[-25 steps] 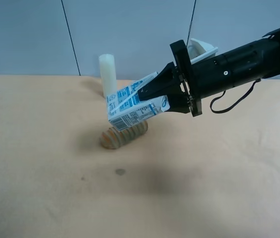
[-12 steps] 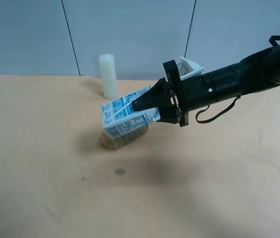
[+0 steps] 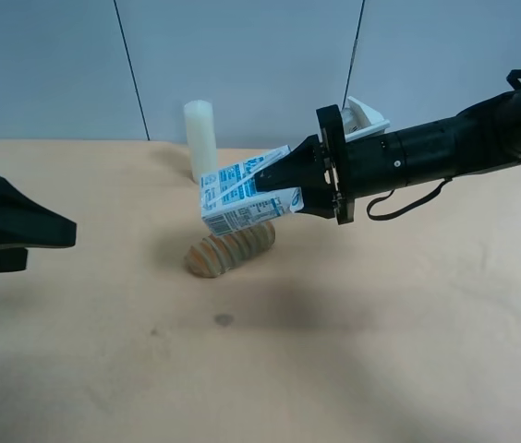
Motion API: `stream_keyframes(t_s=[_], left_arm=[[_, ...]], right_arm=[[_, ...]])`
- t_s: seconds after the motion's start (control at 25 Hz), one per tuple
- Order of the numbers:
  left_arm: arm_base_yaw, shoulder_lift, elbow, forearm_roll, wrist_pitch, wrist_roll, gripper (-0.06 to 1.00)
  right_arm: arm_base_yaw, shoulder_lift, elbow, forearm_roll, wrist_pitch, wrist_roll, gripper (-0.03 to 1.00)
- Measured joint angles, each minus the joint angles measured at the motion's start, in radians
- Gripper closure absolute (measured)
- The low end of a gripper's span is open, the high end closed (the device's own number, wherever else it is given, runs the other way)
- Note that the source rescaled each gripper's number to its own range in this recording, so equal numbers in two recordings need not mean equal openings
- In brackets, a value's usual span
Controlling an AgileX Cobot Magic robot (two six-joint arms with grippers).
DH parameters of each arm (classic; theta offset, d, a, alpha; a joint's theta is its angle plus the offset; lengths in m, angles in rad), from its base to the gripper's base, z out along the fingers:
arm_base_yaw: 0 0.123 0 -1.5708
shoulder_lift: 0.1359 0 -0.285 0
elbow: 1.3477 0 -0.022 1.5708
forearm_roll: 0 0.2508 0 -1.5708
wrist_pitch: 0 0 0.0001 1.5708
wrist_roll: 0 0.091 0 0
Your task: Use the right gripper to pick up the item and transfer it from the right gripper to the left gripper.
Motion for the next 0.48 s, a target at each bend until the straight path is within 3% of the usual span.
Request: stream_keyframes(t_s=[0.28,0.48], left_arm=[[0.000,0.290,-0.001,-0.358,0.129,0.384,-0.01],[0.000,0.446,-0.033,-0.496,0.294,0.527,-0.01]], right_arm=[[-0.005,0.000,0.000,-0.023,0.001,0.000,0.97],[-0.005,0.000,0.000,-0.023,0.001,0.000,0.97]])
